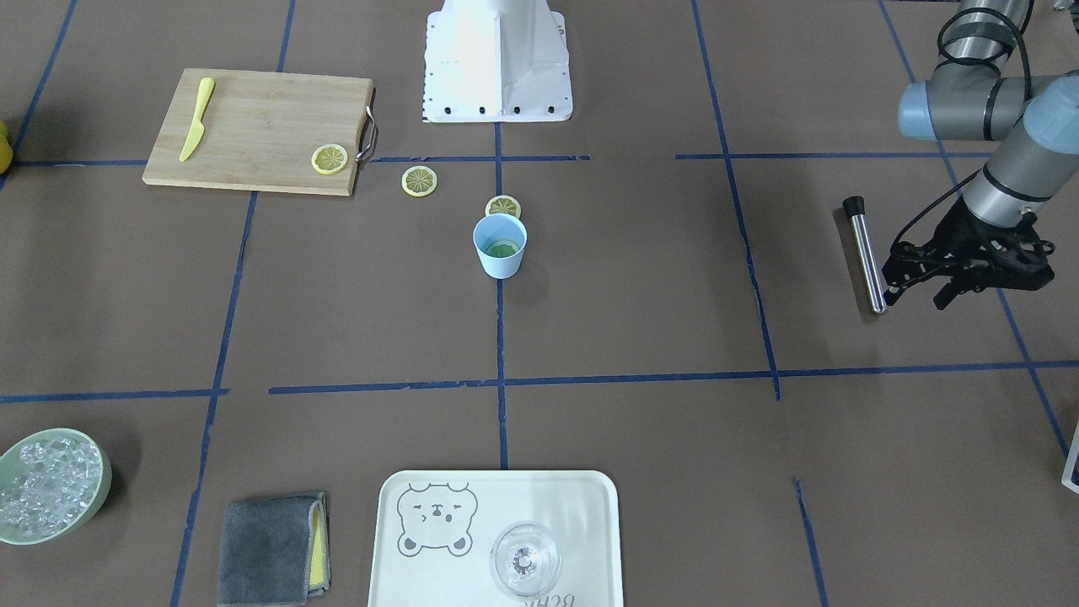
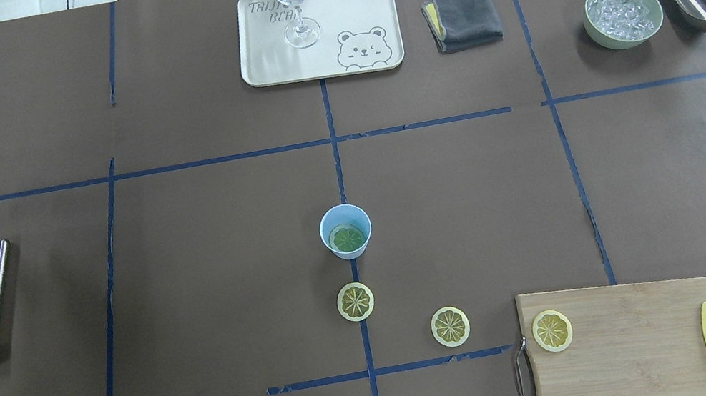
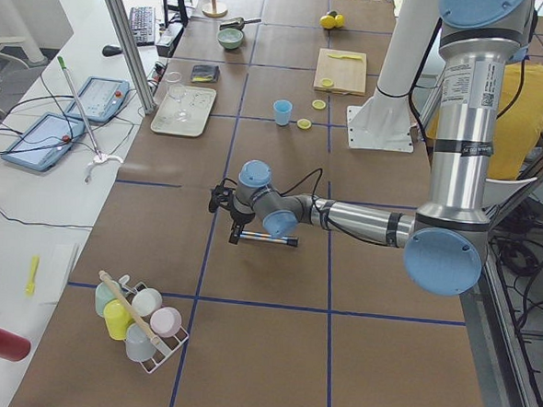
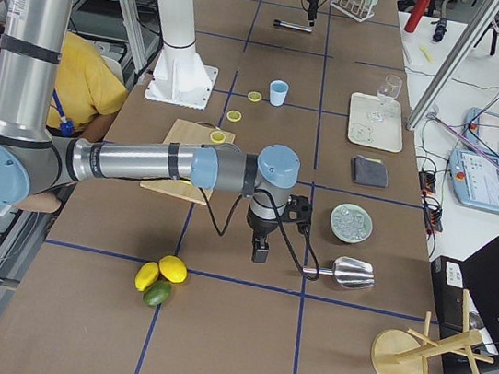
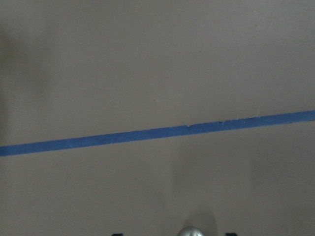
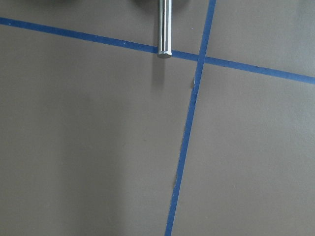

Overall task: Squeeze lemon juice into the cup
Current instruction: 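Reach the left gripper down and grasp the steel muddler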

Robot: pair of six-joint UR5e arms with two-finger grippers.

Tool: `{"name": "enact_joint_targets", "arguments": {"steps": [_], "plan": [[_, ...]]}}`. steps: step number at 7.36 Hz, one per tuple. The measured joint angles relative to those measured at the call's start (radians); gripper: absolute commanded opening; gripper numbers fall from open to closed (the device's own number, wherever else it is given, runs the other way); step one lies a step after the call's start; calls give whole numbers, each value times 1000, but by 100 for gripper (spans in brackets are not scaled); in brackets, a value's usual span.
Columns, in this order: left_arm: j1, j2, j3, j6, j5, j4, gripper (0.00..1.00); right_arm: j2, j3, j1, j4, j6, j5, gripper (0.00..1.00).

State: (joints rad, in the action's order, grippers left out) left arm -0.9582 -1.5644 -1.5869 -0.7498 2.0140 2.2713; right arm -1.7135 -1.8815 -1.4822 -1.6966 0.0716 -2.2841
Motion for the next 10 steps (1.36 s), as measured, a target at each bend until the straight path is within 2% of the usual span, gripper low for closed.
{"name": "enact_joint_targets", "arguments": {"steps": [6, 10], "plan": [[48, 1, 10, -1, -6, 0, 74, 1, 0, -1, 0, -1, -3, 100], [67, 0, 14, 0, -6, 2, 55, 4, 0, -1, 0, -1, 0, 100]]}}
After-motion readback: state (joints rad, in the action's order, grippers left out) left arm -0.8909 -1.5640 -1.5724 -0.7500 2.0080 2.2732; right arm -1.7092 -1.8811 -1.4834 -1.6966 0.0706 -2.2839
